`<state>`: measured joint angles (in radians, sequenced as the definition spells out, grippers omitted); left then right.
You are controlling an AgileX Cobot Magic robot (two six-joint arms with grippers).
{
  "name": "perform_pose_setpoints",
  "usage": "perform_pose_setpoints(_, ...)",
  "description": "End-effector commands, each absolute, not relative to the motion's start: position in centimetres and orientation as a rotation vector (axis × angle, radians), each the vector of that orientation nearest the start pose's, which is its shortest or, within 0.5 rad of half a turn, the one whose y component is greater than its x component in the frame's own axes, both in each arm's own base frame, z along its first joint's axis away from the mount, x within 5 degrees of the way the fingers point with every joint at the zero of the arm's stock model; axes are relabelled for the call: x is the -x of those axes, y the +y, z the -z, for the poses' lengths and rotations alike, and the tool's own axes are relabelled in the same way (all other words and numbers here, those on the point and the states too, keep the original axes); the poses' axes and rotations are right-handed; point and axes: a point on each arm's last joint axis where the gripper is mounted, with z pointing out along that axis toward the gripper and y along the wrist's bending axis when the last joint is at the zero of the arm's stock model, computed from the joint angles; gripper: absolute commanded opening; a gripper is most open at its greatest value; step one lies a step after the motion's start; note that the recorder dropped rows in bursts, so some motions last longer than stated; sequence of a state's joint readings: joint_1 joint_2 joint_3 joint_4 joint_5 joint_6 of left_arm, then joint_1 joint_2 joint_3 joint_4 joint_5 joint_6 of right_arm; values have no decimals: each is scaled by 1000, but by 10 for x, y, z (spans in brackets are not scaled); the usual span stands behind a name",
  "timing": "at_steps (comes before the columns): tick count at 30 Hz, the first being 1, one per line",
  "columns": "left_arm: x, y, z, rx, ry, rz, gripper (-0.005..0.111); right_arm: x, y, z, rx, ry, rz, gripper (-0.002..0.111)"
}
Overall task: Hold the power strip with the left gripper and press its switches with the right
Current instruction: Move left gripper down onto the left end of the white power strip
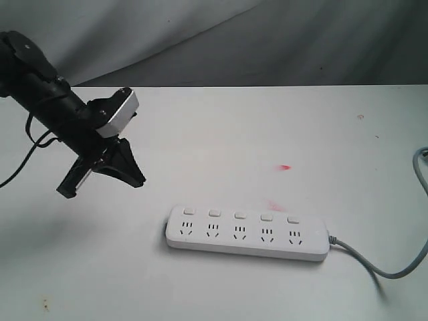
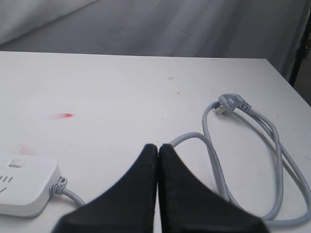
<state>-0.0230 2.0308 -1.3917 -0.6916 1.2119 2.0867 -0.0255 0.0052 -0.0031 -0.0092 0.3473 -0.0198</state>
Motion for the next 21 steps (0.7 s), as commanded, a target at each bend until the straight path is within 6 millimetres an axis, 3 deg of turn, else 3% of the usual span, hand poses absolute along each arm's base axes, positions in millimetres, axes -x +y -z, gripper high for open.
perform_pose_setpoints(1, -367, -75, -167, 2706, -2106, -920, 13, -53, -2, -182, -8, 1825, 41, 0)
perform_pose_setpoints(4, -364, -78, -164, 2696, -2091, -938, 39, -53, -2, -182, -8, 1825, 41, 0)
perform_pose_setpoints(9, -363, -82, -164, 2671, -2151, -1013, 101, -53, -2, -182, -8, 1825, 41, 0)
perform_pose_setpoints(10, -364, -83, -165, 2668, -2169, -1032, 105, -53, -2, -182, -8, 1825, 41, 0)
perform_pose_setpoints(15, -363, -93, -166, 2670, -2178, -1084, 104, -53, -2, -182, -8, 1825, 41, 0)
perform_pose_setpoints(21, -358, -116, -148, 2641, -2084, -1145, 104, -53, -2, -182, -8, 1825, 41, 0)
